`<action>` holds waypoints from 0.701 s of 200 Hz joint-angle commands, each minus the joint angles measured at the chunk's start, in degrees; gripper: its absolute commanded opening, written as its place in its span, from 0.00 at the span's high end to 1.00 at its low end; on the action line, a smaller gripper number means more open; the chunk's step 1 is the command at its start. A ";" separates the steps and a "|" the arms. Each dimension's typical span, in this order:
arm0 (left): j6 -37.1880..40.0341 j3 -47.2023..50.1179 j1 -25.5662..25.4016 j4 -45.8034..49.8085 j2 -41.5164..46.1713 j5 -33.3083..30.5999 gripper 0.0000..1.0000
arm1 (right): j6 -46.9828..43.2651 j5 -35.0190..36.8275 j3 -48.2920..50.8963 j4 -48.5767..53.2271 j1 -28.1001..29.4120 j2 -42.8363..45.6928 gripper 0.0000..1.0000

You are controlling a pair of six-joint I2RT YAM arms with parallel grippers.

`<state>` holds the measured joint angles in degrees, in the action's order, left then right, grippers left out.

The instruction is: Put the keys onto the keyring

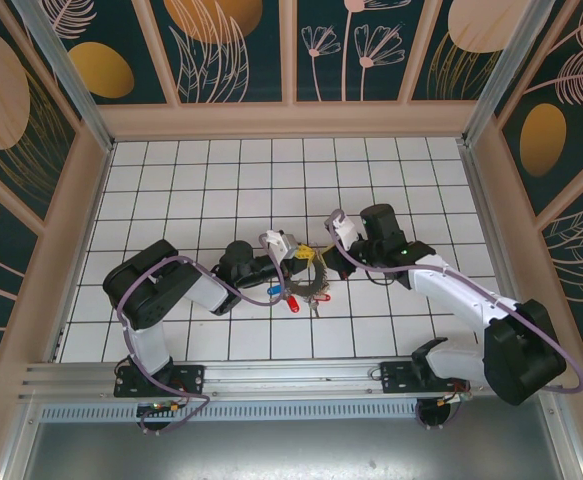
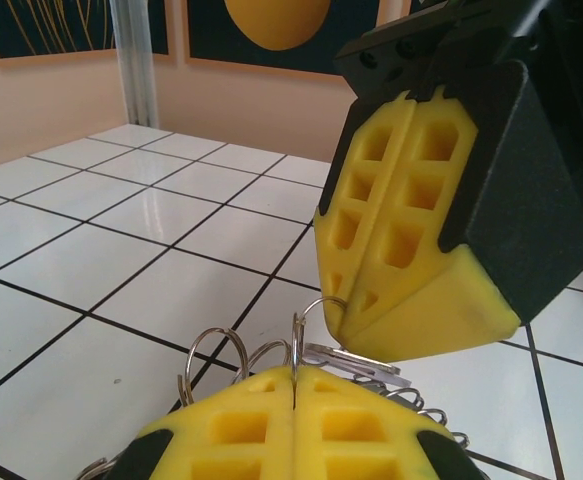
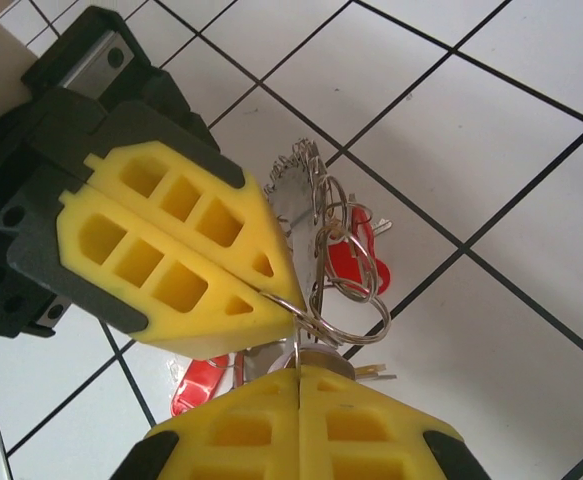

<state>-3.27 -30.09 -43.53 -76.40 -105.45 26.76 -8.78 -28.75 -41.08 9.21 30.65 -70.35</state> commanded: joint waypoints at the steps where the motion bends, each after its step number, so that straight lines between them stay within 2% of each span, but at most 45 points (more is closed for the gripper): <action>1: -0.89 -1.29 -0.40 -2.88 -0.46 0.35 1.00 | 2.51 0.57 -0.27 -2.80 0.37 -0.43 1.00; 88: -1.18 -0.77 -0.50 -4.76 -0.76 0.47 1.00 | 5.44 3.70 -2.20 0.04 0.34 -3.09 1.00; 113: -1.62 -0.59 -0.50 -5.67 -0.91 0.39 1.00 | 5.70 2.57 -2.95 1.83 -0.23 -4.42 1.00; 140: -2.25 -0.26 -0.44 -7.27 -1.40 0.44 1.00 | 5.52 -1.89 -3.26 2.43 -1.03 -4.82 1.00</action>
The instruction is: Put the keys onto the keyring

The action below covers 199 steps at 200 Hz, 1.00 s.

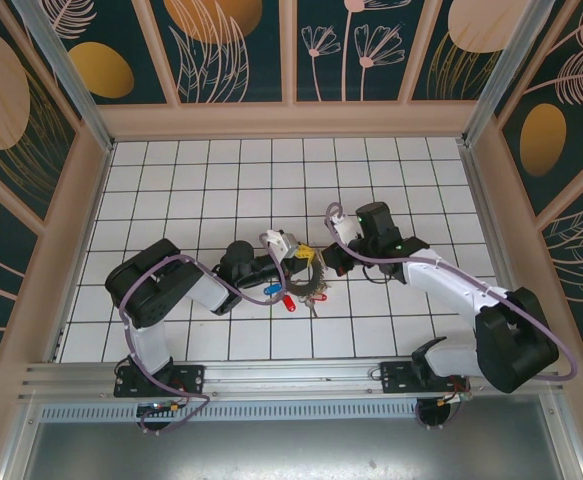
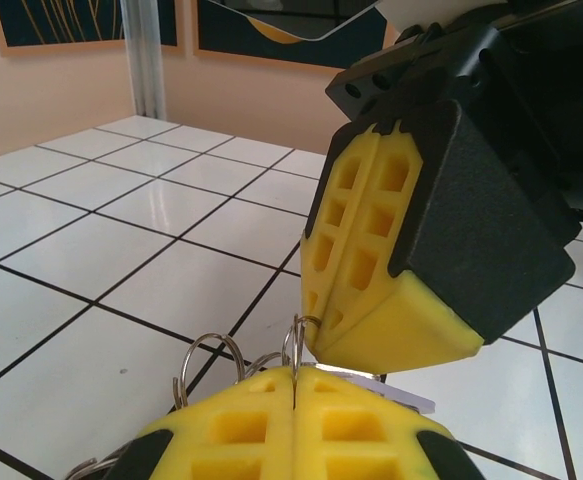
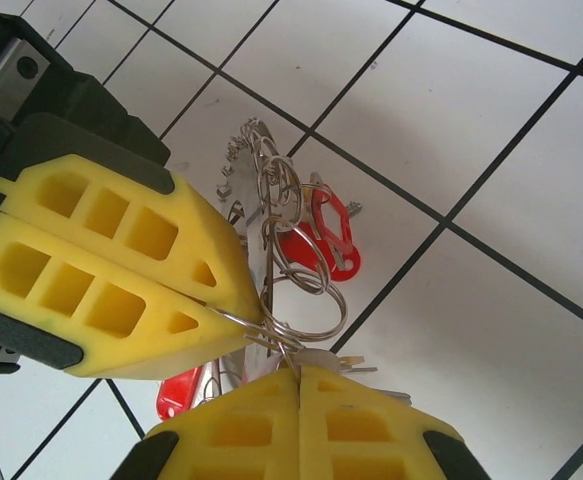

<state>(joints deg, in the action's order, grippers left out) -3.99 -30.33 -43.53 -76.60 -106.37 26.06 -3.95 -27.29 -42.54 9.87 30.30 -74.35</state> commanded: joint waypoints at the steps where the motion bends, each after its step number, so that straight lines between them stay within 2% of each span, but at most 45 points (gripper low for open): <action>1: -1.54 -0.01 -0.47 -7.16 -0.54 1.12 1.00 | 0.69 -3.37 -1.82 1.80 -0.73 -0.81 1.00; 32: -1.95 0.43 -0.47 -8.63 -0.73 1.09 1.00 | -0.09 -4.69 -1.84 3.82 -3.05 -0.04 1.00; 53: -1.99 0.53 -0.50 -8.91 -0.73 1.00 1.00 | -0.84 -6.88 -1.95 5.14 -4.28 0.55 0.88; 123: -2.38 0.77 -0.50 -9.89 -0.31 1.91 1.00 | -8.42 -8.74 -2.27 6.52 -6.13 5.54 0.79; 148: -2.08 1.11 -0.46 -9.65 1.00 2.45 1.00 | -15.88 -6.95 -1.97 6.44 -6.00 10.04 0.76; 172: -1.54 1.39 -0.51 -9.45 2.42 4.48 1.00 | -26.86 -6.17 0.27 4.70 -5.99 14.46 0.76; 180: -1.30 1.40 -0.50 -9.45 2.80 5.25 1.00 | -32.14 -7.53 1.62 3.63 -6.05 15.81 0.75; 190: -1.20 1.41 -0.51 -9.49 3.26 5.94 1.00 | -43.12 -11.02 2.57 5.13 -5.79 17.32 0.76; 199: -0.79 1.49 -0.50 -9.53 3.60 6.71 1.00 | -45.43 -11.08 3.07 3.63 -5.50 17.74 0.76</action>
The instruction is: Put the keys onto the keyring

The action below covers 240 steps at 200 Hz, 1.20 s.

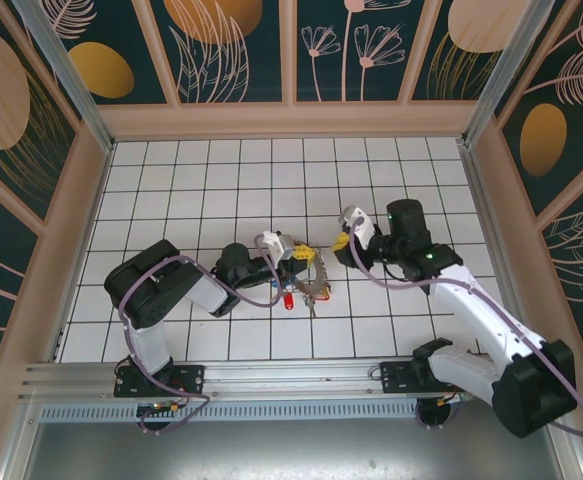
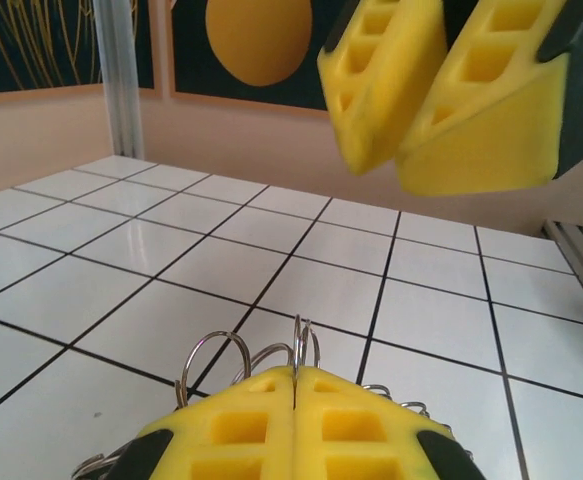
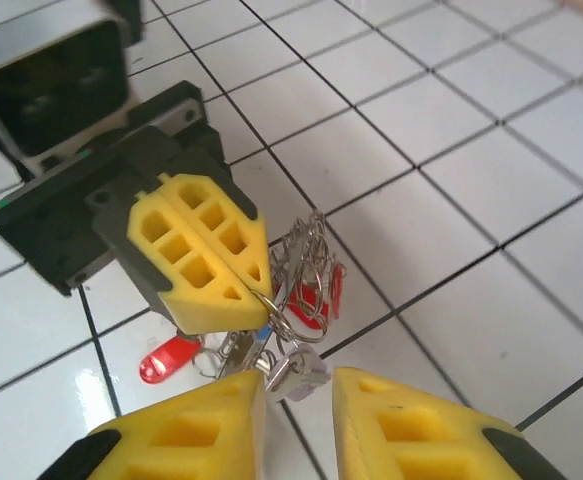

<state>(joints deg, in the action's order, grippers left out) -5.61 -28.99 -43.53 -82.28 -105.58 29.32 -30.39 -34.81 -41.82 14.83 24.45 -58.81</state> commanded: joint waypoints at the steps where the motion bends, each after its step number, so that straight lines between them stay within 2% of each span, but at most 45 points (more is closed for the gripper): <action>1: 0.93 0.16 -0.50 -3.85 2.87 3.50 1.00 | -19.08 -3.49 2.35 -1.53 0.35 2.20 0.76; 11: 1.12 0.14 -0.50 -3.85 3.22 4.16 1.00 | -20.66 -3.01 1.29 -1.36 0.26 1.24 0.74; 41: 1.52 0.01 -0.44 -3.83 3.67 6.22 1.00 | -29.00 -7.13 -4.36 8.22 0.08 -4.54 0.72; 67: 1.58 -0.23 -0.51 -4.36 3.42 7.30 1.00 | -28.82 -8.00 -5.00 6.85 0.67 -6.31 0.77; 149: 1.17 -0.63 -0.50 -5.49 2.04 7.65 1.00 | -27.97 -7.47 -5.37 6.57 2.58 -9.81 0.76; 203: 0.77 -0.60 -0.51 -6.84 1.35 8.02 1.00 | -28.47 -7.03 -5.61 7.43 2.64 -11.50 0.79; 221: 0.62 -0.63 -0.42 -7.10 1.18 8.01 1.00 | -28.16 -7.81 -5.62 6.80 2.62 -11.84 0.92; 240: 0.14 -0.46 -0.51 -7.96 0.70 8.04 1.00 | -27.84 -8.43 -5.60 6.20 3.06 -12.42 1.00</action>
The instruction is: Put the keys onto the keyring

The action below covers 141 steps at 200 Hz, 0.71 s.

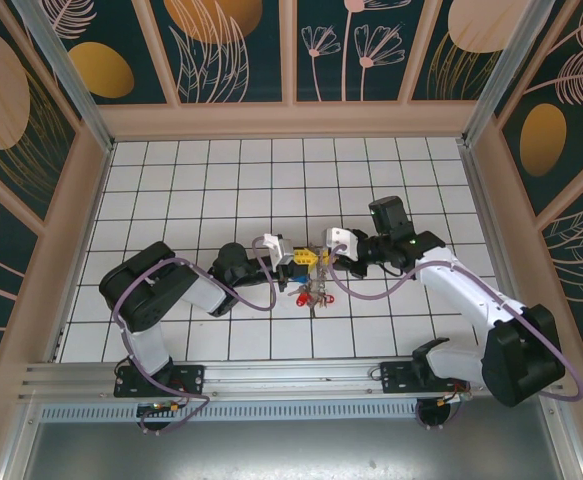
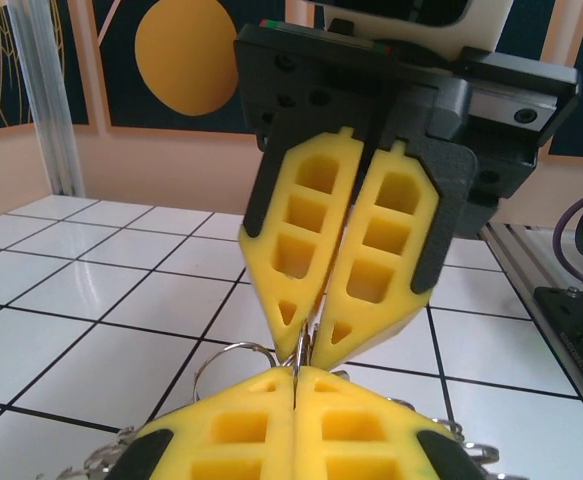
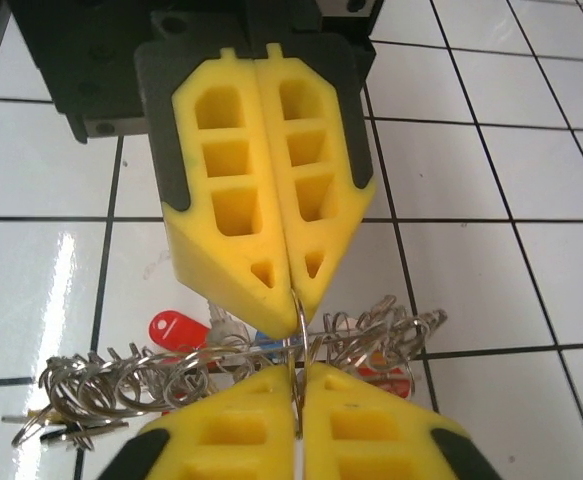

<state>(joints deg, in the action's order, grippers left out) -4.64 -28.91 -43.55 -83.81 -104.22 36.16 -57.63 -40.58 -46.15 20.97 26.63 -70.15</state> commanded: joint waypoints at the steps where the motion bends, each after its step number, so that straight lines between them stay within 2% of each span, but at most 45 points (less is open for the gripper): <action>1: -0.86 -0.54 -0.48 -6.53 -0.69 1.19 1.00 | -0.58 -2.66 -1.29 0.00 0.87 -1.11 1.00; 32: -0.30 -0.60 -0.46 -4.21 -0.23 0.47 1.00 | -0.92 -2.58 -1.62 0.17 1.03 -1.28 1.00; 61: 6.96 -2.48 -0.48 12.31 4.28 0.29 0.82 | -1.07 -1.43 -3.52 2.80 1.06 -0.85 1.00; 105: 18.82 -8.16 -0.46 37.13 10.75 0.21 0.79 | -1.10 3.22 -5.83 6.45 2.47 0.08 1.00; 141: 21.38 -11.44 -0.47 44.39 11.63 0.35 0.85 | 0.14 5.87 -7.02 6.41 3.69 0.06 1.00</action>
<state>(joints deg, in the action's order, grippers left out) 11.88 -37.50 -43.68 -48.82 -93.71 35.99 -57.95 -34.09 -50.57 26.39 28.42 -71.02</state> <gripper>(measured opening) 0.178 0.047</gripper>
